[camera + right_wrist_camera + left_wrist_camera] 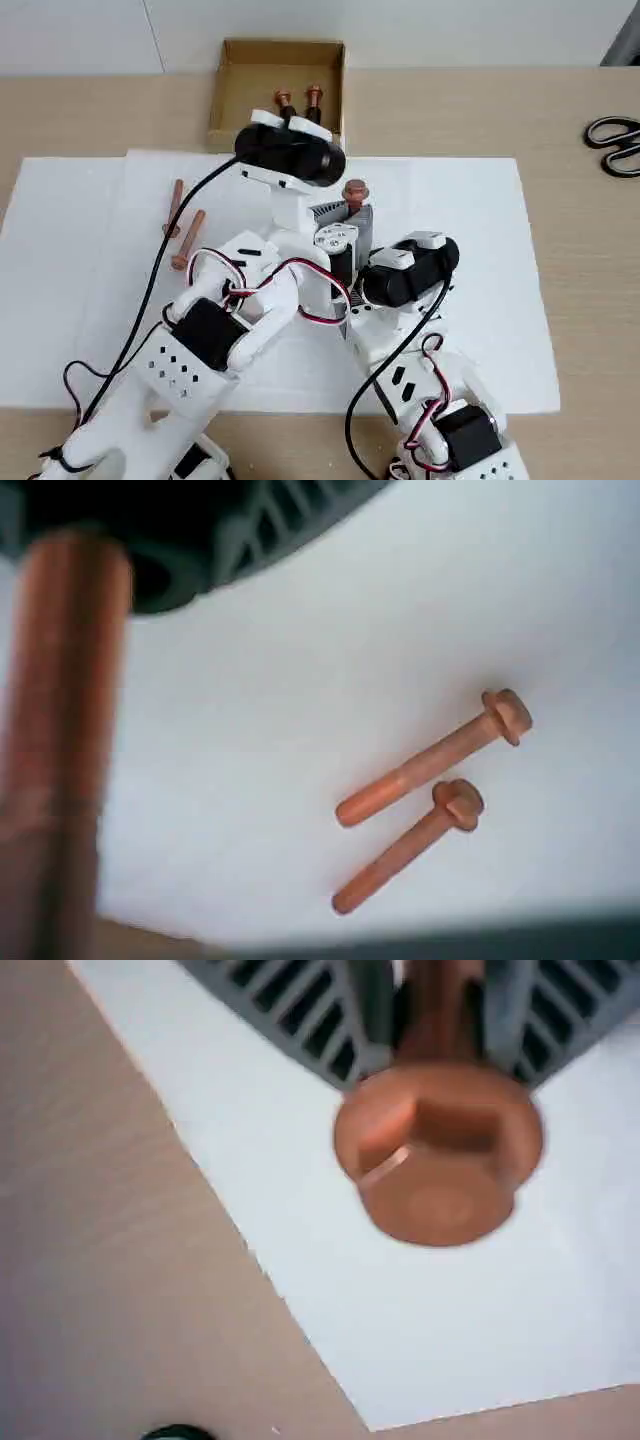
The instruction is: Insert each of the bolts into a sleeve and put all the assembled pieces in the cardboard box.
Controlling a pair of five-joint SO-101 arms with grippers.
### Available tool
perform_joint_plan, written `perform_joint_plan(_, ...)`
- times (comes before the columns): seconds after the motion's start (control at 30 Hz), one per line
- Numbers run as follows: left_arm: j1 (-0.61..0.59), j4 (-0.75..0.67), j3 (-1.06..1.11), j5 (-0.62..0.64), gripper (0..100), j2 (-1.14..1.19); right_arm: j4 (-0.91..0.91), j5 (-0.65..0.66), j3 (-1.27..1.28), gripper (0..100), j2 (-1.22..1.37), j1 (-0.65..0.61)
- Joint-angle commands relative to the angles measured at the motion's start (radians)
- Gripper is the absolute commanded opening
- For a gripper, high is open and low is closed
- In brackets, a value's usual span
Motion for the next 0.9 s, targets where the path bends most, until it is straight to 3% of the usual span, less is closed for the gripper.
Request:
perform_joint_plan(0.0,0.005,0.005,-0.004,-0.008,1,-0.032,-0.025,-0.012,-0.005,0.4,-0.021,0.010)
perform_joint_plan(0.63,0.005,0.015,0.073,-0.057,1,-0.032,-0.025,-0.012,-0.008,0.4,-0.021,0.010)
perform_joint_plan(0.87,0.002,-0.078,0.074,-0.054,1,-0.032,-0.025,-0.012,-0.009,0.4,-0.021,0.007)
